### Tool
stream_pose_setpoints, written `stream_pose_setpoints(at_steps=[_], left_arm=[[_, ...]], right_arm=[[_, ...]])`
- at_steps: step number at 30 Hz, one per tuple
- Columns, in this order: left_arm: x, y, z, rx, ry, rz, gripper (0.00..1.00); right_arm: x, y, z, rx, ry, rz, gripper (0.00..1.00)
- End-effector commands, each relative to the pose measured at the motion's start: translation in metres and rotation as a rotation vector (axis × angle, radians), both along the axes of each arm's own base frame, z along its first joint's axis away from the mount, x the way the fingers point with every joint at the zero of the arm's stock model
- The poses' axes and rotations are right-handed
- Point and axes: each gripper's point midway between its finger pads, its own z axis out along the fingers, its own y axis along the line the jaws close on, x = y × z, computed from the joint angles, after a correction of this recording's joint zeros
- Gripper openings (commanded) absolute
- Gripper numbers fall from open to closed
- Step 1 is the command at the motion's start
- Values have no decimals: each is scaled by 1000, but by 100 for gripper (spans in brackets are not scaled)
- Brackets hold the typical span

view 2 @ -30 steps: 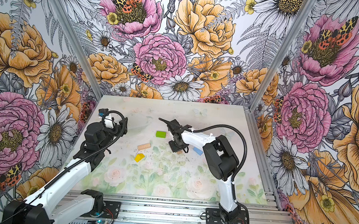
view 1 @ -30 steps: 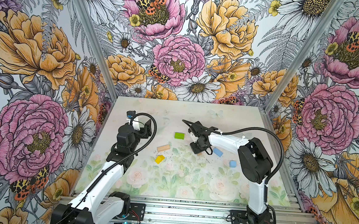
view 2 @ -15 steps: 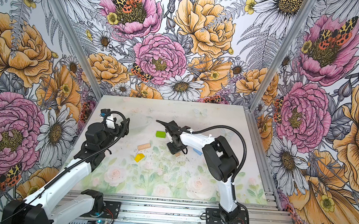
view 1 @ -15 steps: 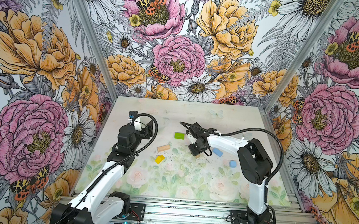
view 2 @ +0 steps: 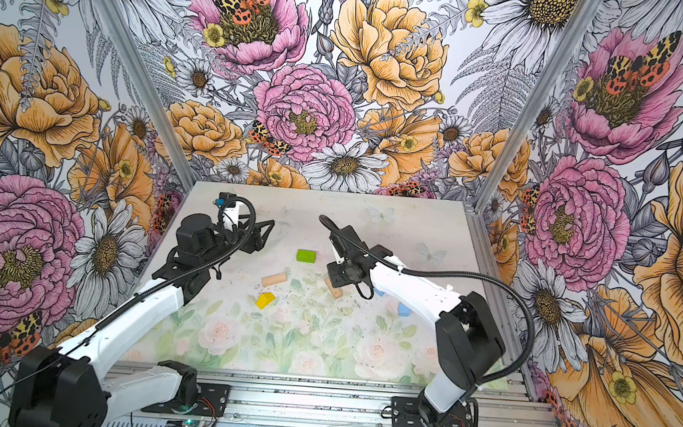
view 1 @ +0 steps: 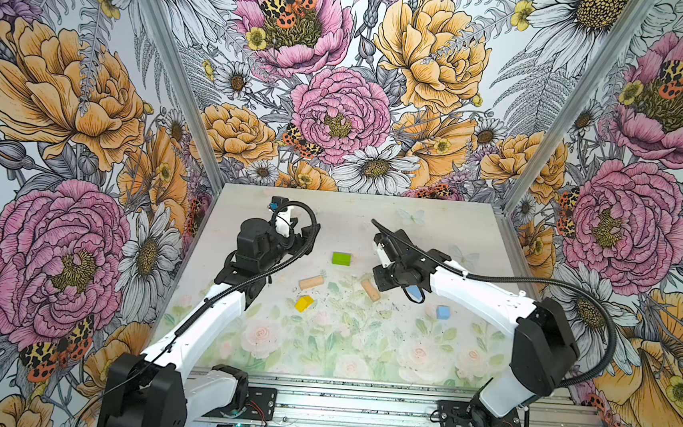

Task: Build the wood block tower
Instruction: 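Reach the left gripper to the stick end held by the right gripper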

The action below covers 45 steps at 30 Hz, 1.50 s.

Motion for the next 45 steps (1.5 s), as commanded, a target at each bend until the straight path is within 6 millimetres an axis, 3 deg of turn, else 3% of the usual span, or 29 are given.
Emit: stream_pose_setpoints(at_steps=[1, 3, 8, 16, 27, 28, 36, 45], left_arm=[[-15, -43, -18, 21, 105, -223, 75], [-14, -56, -30, 21, 164, -273, 73], [-17, -89, -56, 42, 293, -377, 72], [-21, -125, -110, 127, 518, -448, 58], [-20, -149, -143, 163, 616, -468, 51], [-20, -151, -155, 172, 643, -470, 51], [-18, -162, -188, 206, 733, -468, 49], [-15, -165, -201, 217, 759, -452, 49]], right_arm=[[-12, -5, -13, 121, 62, -148, 7], [-21, -9, -23, 164, 94, -197, 2], [-37, -14, -47, 282, 154, -311, 3], [-43, -5, -67, 466, 211, -400, 6], [-37, -2, -89, 512, 280, -450, 0], [-36, -3, -90, 511, 283, -453, 0], [-31, -6, -95, 519, 295, -467, 0], [-27, -4, -101, 527, 312, -466, 0]])
